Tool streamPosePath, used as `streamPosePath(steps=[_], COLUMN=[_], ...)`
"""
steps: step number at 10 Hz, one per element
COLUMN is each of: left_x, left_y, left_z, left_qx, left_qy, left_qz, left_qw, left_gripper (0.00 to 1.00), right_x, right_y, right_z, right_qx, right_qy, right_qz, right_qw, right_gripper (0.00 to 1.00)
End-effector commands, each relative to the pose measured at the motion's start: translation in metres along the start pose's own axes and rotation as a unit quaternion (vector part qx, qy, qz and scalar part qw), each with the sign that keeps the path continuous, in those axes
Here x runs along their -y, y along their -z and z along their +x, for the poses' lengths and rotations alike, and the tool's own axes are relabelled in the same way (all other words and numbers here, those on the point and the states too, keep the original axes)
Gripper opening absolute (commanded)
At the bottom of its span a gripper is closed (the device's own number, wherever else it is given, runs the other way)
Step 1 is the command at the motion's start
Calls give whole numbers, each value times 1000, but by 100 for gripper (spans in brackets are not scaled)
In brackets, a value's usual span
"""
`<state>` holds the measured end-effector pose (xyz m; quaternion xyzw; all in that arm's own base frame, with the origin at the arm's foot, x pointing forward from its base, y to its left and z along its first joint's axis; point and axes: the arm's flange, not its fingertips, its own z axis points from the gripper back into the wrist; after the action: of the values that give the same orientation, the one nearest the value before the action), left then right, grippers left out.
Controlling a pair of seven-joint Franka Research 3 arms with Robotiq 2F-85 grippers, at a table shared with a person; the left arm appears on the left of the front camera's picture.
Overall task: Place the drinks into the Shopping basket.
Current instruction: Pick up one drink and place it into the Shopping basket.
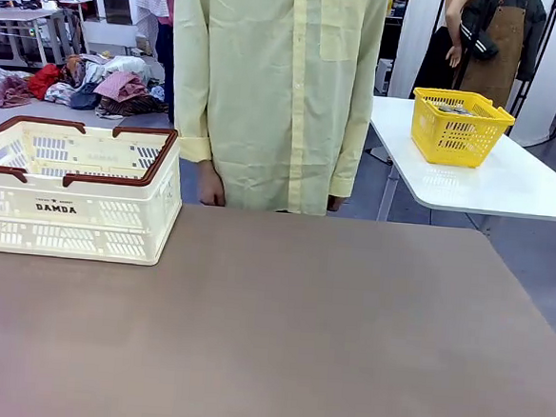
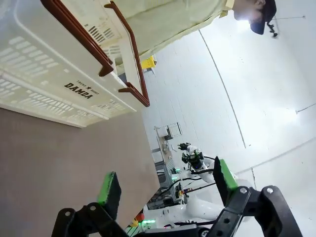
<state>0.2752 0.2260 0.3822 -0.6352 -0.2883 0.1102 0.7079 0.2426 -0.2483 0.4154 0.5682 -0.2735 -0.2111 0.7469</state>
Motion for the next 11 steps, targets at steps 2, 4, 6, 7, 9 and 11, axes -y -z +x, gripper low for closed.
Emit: streamPosePath(steps=[2,4,6,7,9,11], left_x=[0,0,0,0,0,0], left_y=[-3,-3,-3,-3,-3,-3], left_z=[-3,-3,-3,-3,-3,-3], left_qx=[2,2,2,2,2,2], left_qy=[1,1,1,1,1,1], left_qz=[-9,-9,-9,-9,-9,-9], left_qw=[1000,1000,1000,1000,1000,1000], left_gripper=[100,100,100,100,100,100], right_x=[-4,-4,-4,-4,-4,-4], right_y=[-3,-3,-3,-3,-3,-3], right_z=[-1,-1,-1,-1,-1,-1], right_qx=[-1,-1,-1,-1,-1,-1], right_qy=[-3,-3,-3,-3,-3,-3], right_qz=[4,4,4,4,4,4], right_qw=[1000,1000,1000,1000,1000,1000], right_gripper=[100,100,100,100,100,100])
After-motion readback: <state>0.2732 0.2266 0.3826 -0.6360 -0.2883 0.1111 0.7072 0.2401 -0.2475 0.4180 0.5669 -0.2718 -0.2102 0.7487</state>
